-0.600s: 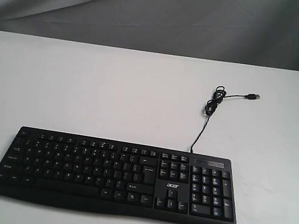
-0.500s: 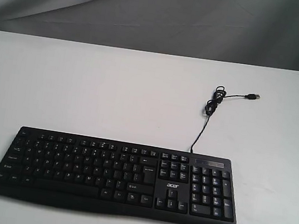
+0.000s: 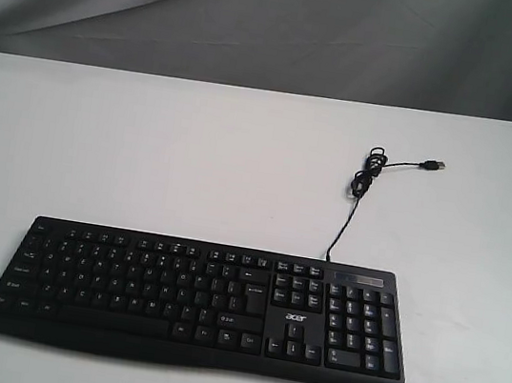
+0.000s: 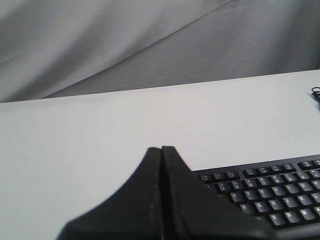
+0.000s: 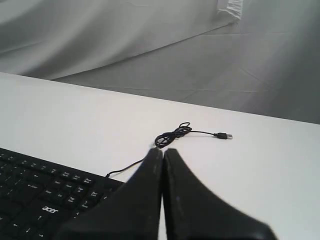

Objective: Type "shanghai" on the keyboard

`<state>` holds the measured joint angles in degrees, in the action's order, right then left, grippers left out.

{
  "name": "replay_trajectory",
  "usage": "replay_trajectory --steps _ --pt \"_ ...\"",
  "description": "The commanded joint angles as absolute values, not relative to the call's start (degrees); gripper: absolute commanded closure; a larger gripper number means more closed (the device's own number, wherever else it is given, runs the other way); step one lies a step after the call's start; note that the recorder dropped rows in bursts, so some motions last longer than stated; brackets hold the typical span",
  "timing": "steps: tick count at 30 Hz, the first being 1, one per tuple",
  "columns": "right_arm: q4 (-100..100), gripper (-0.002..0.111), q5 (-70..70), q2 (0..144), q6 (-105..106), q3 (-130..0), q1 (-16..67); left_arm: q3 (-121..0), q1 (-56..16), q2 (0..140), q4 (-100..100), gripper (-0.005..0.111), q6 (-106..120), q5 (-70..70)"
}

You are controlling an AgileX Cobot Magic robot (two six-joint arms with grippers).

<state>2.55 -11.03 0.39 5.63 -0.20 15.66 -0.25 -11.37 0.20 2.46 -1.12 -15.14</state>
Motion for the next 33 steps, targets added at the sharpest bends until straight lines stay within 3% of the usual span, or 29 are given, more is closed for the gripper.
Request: replay_trajectory --steps 1,7,11,19,26,30,33 --pt "2.1 0.108 -11.0 0.0 5.3 0.0 15.3 0.0 -11.6 0.0 2.5 0.107 -1.3 -14.9" --pt "3.1 0.108 -12.5 0.0 5.3 -0.4 15.3 0.0 -11.6 0.0 2.5 0.107 -1.3 -14.9" --pt "3.4 0.108 -16.1 2.2 5.3 -7.3 15.3 0.0 -11.6 0.0 2.5 0.107 -1.3 -14.9" --pt "2.3 0.108 -15.6 20.5 5.3 -23.9 15.4 0.0 -11.6 0.0 2.5 0.107 -1.3 -14.9" --pt "1.5 0.108 -2.3 36.6 1.0 -24.8 15.8 0.0 -11.6 0.0 2.5 0.107 -1.3 -14.9" --pt "0.7 0.108 -3.8 44.0 -20.7 -24.8 21.4 0.0 -11.6 0.0 2.5 0.107 -1.3 -14.9" --pt "-4.5 0.108 -3.9 50.0 -25.5 -24.8 29.4 0.0 -11.6 0.0 2.5 0.107 -1.3 -14.9"
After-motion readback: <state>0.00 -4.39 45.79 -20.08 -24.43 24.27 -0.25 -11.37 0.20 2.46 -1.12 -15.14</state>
